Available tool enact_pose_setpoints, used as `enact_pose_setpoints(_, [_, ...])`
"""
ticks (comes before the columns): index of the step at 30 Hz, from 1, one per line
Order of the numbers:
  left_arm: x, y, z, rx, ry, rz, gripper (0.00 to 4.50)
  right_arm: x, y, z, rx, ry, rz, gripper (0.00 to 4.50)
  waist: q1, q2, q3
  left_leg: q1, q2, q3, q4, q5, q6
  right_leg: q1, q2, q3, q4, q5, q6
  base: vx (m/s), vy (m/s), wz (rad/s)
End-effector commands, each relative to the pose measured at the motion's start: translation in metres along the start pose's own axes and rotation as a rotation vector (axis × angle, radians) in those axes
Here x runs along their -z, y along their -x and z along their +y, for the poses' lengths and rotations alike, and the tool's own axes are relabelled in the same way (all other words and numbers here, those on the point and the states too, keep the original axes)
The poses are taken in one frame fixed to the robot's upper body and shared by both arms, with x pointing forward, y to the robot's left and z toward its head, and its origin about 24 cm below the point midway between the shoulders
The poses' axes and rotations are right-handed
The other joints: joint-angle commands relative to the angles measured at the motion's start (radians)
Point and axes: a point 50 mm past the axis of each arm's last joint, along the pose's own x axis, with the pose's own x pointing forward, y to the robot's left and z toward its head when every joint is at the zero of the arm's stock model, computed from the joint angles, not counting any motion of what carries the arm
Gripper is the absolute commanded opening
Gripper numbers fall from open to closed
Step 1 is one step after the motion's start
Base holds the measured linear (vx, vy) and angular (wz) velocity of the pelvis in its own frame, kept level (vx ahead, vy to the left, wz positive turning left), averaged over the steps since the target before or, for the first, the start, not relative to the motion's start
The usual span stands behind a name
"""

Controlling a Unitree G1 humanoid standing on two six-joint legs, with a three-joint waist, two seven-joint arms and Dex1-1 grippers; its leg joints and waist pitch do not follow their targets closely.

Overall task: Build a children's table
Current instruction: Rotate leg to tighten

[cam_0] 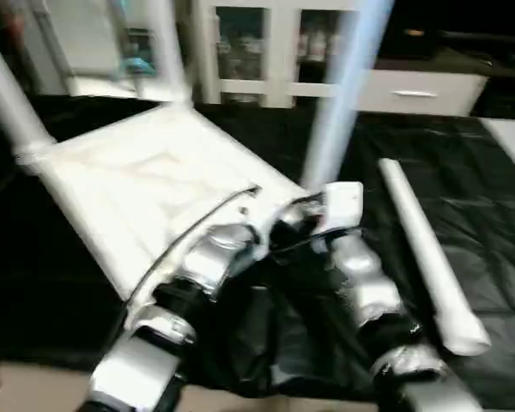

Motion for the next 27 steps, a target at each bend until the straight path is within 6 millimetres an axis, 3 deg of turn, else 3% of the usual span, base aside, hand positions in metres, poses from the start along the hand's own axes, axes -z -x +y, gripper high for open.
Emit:
enact_pose_setpoints(1, [0.021, 0.006, 0.003, 0.034, 0.003, 0.061, 0.0, -0.015, 0.001, -0.003, -0.101, 0.014, -0.016, 3.69, 0.004, -0.009, -0.049, -0.012, 0.054, -0.043, -0.093, -0.326, 0.028, 0.046, -0.064, 0.036, -0.093, -0.521, -0.09, -0.015, -0.01, -0.18])
enact_pose_setpoints(2, [0.022, 0.007, 0.003, 0.043, -0.001, 0.066, 0.0, -0.016, 0.001, -0.004, -0.11, 0.018, -0.014, 3.8, 0.006, -0.011, -0.051, -0.006, 0.056, -0.042, -0.091, -0.324, 0.032, 0.042, -0.063, 0.038, -0.092, -0.497, -0.104, 0.0, 0.0, 0.0])
enact_pose_setpoints(3, [0.025, 0.009, 0.001, 0.094, -0.022, 0.081, 0.0, -0.017, 0.004, -0.009, -0.158, 0.034, 0.003, 3.96, 0.01, -0.012, -0.052, 0.005, 0.059, -0.035, -0.086, -0.308, 0.038, 0.034, -0.062, 0.044, -0.088, -0.43, -0.142, 0.0, 0.0, 0.0])
enact_pose_setpoints(4, [0.027, 0.011, 0.0, 0.126, -0.035, 0.091, 0.0, -0.018, 0.005, -0.012, -0.188, 0.046, 0.013, 3.96, 0.015, -0.006, -0.05, 0.007, 0.058, -0.028, -0.083, -0.29, 0.045, 0.032, -0.059, 0.047, -0.083, -0.376, -0.177, 0.0, 0.0, 0.0])
enact_pose_setpoints(5, [0.032, 0.015, -0.001, 0.183, -0.049, 0.116, 0.0, -0.021, 0.009, -0.02, -0.235, 0.07, 0.029, 4.05, 0.014, -0.008, -0.05, 0.005, 0.057, -0.026, -0.082, -0.288, 0.047, 0.032, -0.058, 0.047, -0.08, -0.357, -0.19, 0.0, 0.0, 0.0])
enact_pose_setpoints(6, [0.035, 0.019, -0.003, 0.233, -0.062, 0.133, 0.0, -0.022, 0.012, -0.026, -0.284, 0.09, 0.049, 4.16, 0.012, -0.005, -0.051, -0.008, 0.057, -0.03, -0.084, -0.269, 0.054, 0.047, -0.061, 0.046, -0.07, -0.329, -0.204, 0.0, 0.0, 0.0])
enact_pose_setpoints(7, [0.039, 0.023, -0.004, 0.277, -0.066, 0.155, 0.0, -0.024, 0.016, -0.032, -0.333, 0.113, 0.066, 4.24, 0.012, -0.005, -0.053, -0.011, 0.06, -0.031, -0.084, -0.249, 0.059, 0.051, -0.06, 0.044, -0.066, -0.304, -0.209, 0.0, 0.0, 0.0])
enact_pose_setpoints(9, [0.044, 0.032, -0.005, 0.357, -0.091, 0.183, 0.0, -0.029, 0.024, -0.045, -0.424, 0.168, 0.105, 4.3, 0.012, -0.002, -0.056, -0.005, 0.063, -0.029, -0.079, -0.224, 0.06, 0.05, -0.059, 0.045, -0.059, -0.242, -0.235, 0.0, 0.0, 0.0])
enact_pose_setpoints(12, [0.049, 0.042, -0.005, 0.438, -0.119, 0.221, 0.0, -0.034, 0.04, -0.061, -0.565, 0.256, 0.177, 4.45, 0.019, -0.003, -0.058, 0.0, 0.062, -0.022, -0.068, -0.127, 0.097, 0.053, -0.057, 0.047, -0.041, -0.083, -0.297, 0.017, 0.002, 0.01])
enact_pose_setpoints(13, [0.051, 0.047, -0.004, 0.479, -0.131, 0.238, 0.0, -0.036, 0.051, -0.069, -0.658, 0.299, 0.224, 4.45, 0.021, -0.006, -0.059, -0.001, 0.062, -0.021, -0.066, -0.121, 0.105, 0.057, -0.056, 0.045, -0.039, -0.075, -0.303, 0.0, 0.0, 0.0])
enact_pose_setpoints(15, [0.052, 0.052, -0.005, 0.529, -0.133, 0.254, 0.0, -0.037, 0.061, -0.078, -0.725, 0.333, 0.276, 4.45, 0.038, -0.007, -0.056, 0.007, 0.063, -0.014, -0.063, -0.128, 0.123, 0.052, -0.058, 0.049, -0.04, -0.079, -0.313, 0.0, 0.0, 0.0])
enact_pose_setpoints(17, [0.051, 0.054, -0.006, 0.559, -0.148, 0.256, 0.0, -0.038, 0.062, -0.081, -0.73, 0.345, 0.291, 4.45, 0.046, -0.008, -0.053, 0.005, 0.063, -0.014, -0.065, -0.144, 0.118, 0.053, -0.06, 0.048, -0.044, -0.128, -0.304, 0.0, 0.0, 0.0])
enact_pose_setpoints(18, [0.051, 0.055, -0.006, 0.563, -0.15, 0.257, 0.0, -0.038, 0.063, -0.081, -0.73, 0.347, 0.293, 4.45, 0.046, -0.009, -0.05, 0.004, 0.065, -0.016, -0.071, -0.175, 0.103, 0.053, -0.06, 0.047, -0.049, -0.192, -0.29, 0.0, 0.0, 0.0])
enact_pose_setpoints(20, [0.051, 0.063, -0.012, 0.652, -0.181, 0.273, 0.0, -0.041, 0.062, -0.088, -0.709, 0.384, 0.308, 4.45, 0.048, -0.008, -0.048, 0.017, 0.068, -0.017, -0.074, -0.214, 0.065, 0.046, -0.064, 0.05, -0.059, -0.281, -0.266, 0.0, 0.0, 0.0])
enact_pose_setpoints(24, [0.048, 0.069, -0.021, 0.723, -0.193, 0.289, 0.0, -0.04, 0.063, -0.081, -0.788, 0.383, 0.325, 4.45, 0.053, -0.006, -0.049, 0.023, 0.068, -0.015, -0.076, -0.237, 0.041, 0.045, -0.058, 0.051, -0.056, -0.28, -0.263, 0.0, 0.0, 0.0])
enact_pose_setpoints(27, [0.048, 0.069, -0.023, 0.733, -0.197, 0.288, 0.0, -0.036, 0.062, -0.078, -0.801, 0.412, 0.346, 4.45, 0.055, -0.007, -0.048, 0.019, 0.066, -0.017, -0.078, -0.238, 0.035, 0.049, -0.059, 0.051, -0.057, -0.287, -0.253, 0.0, 0.0, 0.0])
